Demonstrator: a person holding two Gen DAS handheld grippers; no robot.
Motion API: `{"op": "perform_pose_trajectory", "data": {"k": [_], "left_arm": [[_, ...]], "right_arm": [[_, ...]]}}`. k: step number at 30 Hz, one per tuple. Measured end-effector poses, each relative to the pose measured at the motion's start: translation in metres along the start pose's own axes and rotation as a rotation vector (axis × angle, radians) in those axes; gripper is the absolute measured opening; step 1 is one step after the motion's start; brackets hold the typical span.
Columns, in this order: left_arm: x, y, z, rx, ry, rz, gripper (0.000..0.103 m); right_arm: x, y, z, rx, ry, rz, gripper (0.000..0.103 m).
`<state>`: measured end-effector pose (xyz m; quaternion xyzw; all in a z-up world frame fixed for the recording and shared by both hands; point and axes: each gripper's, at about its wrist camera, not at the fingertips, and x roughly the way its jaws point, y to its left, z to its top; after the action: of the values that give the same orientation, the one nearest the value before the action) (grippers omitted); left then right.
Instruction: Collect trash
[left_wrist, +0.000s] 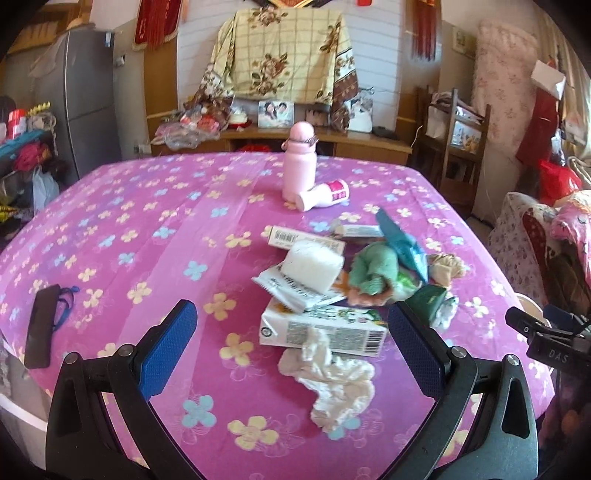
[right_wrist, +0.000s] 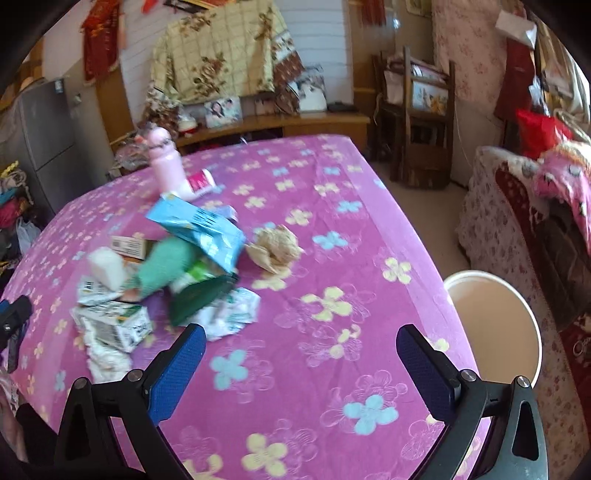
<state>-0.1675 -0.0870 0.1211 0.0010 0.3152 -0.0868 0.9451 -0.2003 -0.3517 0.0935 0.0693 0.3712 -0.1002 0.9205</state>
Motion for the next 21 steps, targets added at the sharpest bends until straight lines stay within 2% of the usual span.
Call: {"op": "perform_pose_trajectory", "data": {"k": [8,21], "left_arm": [[-0.019,-0.007,-0.005,-0.004,-0.047,-0.019,0.103],[-0.023,-0.012,-0.006,-0.006,-0.066,-0.015,0.103]], "right_arm": [[-0.039,0.023,0.003,-0.036,-0.098,0.013,0.102],[-0.066,0.036,0.007,-0.062,-0.199,0.008,0.102]]}}
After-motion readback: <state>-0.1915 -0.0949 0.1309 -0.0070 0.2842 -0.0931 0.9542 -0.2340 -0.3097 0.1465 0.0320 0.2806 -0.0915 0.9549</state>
